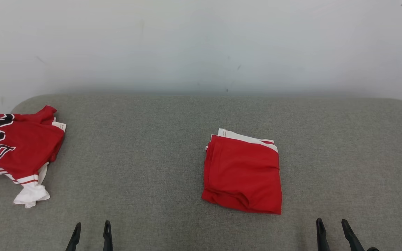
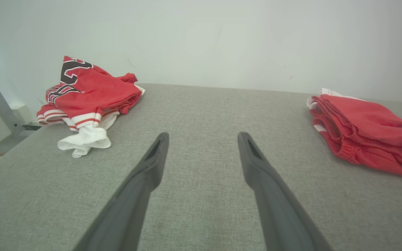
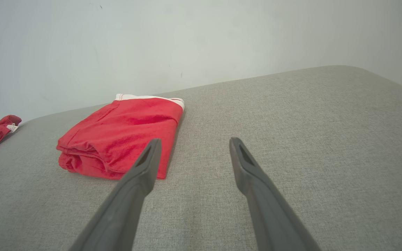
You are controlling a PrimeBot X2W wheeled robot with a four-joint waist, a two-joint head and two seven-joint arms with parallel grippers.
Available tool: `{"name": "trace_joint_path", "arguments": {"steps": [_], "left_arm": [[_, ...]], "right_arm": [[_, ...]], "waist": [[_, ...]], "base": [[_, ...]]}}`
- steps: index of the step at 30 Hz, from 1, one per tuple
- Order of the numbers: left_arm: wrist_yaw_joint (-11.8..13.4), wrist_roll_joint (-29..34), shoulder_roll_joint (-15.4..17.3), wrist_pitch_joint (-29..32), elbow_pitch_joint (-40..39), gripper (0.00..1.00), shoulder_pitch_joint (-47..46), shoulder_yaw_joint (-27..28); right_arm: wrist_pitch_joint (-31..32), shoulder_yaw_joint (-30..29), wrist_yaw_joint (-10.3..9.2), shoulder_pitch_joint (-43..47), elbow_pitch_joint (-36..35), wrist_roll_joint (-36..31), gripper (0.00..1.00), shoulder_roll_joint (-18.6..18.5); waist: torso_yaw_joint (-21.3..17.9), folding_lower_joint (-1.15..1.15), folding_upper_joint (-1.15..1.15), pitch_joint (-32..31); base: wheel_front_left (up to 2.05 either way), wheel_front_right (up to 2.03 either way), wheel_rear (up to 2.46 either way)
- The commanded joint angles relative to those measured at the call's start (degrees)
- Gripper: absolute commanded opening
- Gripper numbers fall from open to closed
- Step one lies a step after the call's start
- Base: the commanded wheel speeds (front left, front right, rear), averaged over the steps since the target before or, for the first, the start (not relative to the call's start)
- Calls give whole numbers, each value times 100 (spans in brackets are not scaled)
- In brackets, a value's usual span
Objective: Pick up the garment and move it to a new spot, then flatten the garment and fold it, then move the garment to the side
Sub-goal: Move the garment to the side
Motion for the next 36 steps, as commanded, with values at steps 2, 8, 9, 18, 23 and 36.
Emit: {"name": "trace_joint_path", "arguments": {"steps": [2,8,9,18,23,36], "left_arm": [[8,12,2,-7,-27,100,55,18],[2,3,2,-7,-17,100,60,24],[2,4,2,-7,-14,100,59,23],[-8,-17,2,-7,6,100,20,-17],[-44,3,1,-7,27,100,-68,-140],[-86,-71,2,-7,132,100,-493,-487]], "right_arm": [[-13,-18,-10,-22,-18,-5,100,-3],[-13,-23,-10,-20,-30,-13,100,-3],[-13,-22,-10,-24,-29,-7,100,-3],[-13,103,-10,-633,390,62,100,-2],[-13,170,-10,-1546,1282,21,100,-2],[-14,-530,-10,-3818,4550,-371,100,-3]], "waist": [[-4,0,0,2],[-4,0,0,4],[-2,0,0,3],[63,0,0,43],[216,0,0,123],[894,0,0,578]], "base": [[0,0,0],[0,0,0],[0,0,0],[0,0,0],[0,0,0],[0,0,0]]}}
